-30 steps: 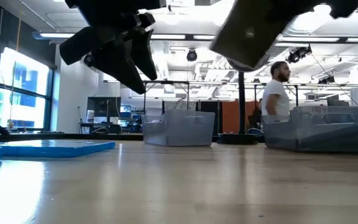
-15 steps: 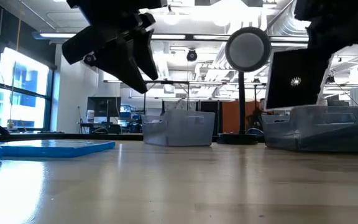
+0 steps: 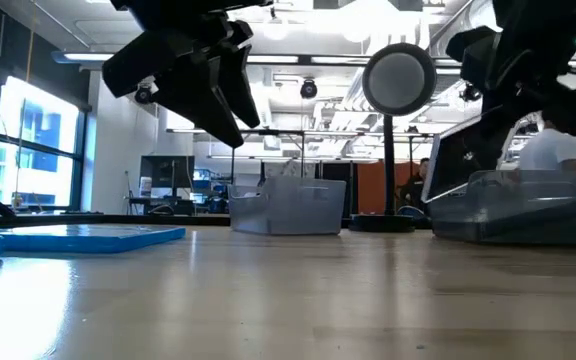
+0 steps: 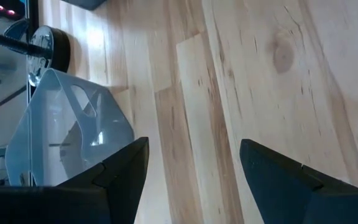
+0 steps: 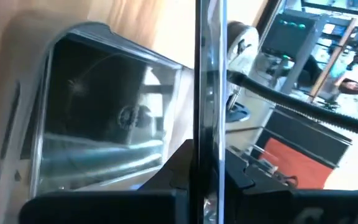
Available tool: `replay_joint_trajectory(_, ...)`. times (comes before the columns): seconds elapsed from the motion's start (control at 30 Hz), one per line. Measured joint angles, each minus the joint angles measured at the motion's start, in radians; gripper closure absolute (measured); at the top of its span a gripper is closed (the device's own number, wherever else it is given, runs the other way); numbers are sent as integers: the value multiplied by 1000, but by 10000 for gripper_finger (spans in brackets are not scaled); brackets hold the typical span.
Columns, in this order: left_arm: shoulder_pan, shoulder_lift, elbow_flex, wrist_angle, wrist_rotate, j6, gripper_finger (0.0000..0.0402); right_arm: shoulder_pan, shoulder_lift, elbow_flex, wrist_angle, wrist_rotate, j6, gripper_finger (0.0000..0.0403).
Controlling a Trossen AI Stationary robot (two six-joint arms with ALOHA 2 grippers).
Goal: Pick & place jewel cases by type
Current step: Put the black CD case into the right black bin
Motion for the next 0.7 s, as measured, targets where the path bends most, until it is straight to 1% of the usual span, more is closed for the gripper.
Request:
replay_joint_trajectory(0.1, 0, 0, 0, -1, 3, 0, 153, 8, 5, 26, -60, 7, 27, 375)
replay_joint_trajectory(0.27, 0, 0, 0, 0, 19, 0, 153, 11, -2, 44, -102, -49, 28, 375)
replay_joint_trajectory(0.43, 0, 0, 0, 0, 26, 1, 153, 39, -2, 45, -126, 6, 36, 377)
replay_joint_trajectory(0.53, 0, 0, 0, 0, 26, 0, 153, 55, -2, 45, -128, 15, 40, 381)
replay_joint_trajectory(0.7, 0, 0, 0, 0, 27, -59, 153, 87, -2, 45, -146, 73, 78, 380)
